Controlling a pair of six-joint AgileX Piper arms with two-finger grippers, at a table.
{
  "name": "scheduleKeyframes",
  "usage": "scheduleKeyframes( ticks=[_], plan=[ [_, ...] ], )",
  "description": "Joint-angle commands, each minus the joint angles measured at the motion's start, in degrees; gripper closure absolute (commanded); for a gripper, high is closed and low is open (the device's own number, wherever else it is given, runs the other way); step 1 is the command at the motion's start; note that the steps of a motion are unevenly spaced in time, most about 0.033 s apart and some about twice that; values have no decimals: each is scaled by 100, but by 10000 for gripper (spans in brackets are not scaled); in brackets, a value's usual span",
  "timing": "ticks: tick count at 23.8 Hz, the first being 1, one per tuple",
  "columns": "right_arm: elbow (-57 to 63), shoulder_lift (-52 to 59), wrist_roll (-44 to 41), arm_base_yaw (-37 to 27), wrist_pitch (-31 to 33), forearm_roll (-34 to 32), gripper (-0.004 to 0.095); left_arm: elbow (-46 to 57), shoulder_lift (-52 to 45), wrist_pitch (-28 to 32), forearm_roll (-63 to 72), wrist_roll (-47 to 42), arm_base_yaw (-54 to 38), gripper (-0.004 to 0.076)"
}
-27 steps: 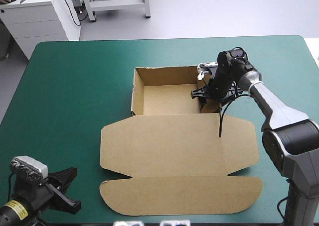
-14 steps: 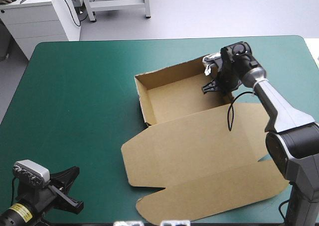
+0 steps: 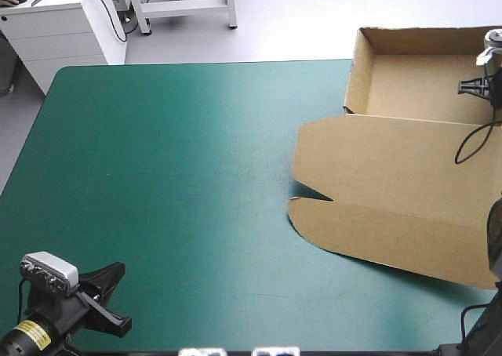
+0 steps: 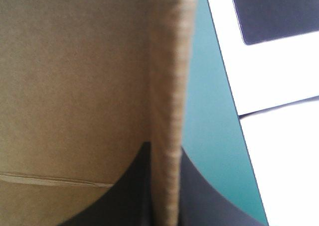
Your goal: Fold the box
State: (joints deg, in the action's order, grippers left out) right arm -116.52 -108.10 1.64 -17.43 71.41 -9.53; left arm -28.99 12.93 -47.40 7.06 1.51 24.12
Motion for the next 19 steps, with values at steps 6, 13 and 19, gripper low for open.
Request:
scheduleKeyframes(
  ticks=[6,13,19],
  plan=[
    [-109,-654,44,-426,-306,152,928,-149,75,-165,-11,0,28,732],
    [-109,-1236,33,-426,-180,112,923,-149,75,-244,-81,0,28,732],
    [-174,-1197,237,-926,26,953,433,-149,75,-235,-118,0,28,732]
  ],
)
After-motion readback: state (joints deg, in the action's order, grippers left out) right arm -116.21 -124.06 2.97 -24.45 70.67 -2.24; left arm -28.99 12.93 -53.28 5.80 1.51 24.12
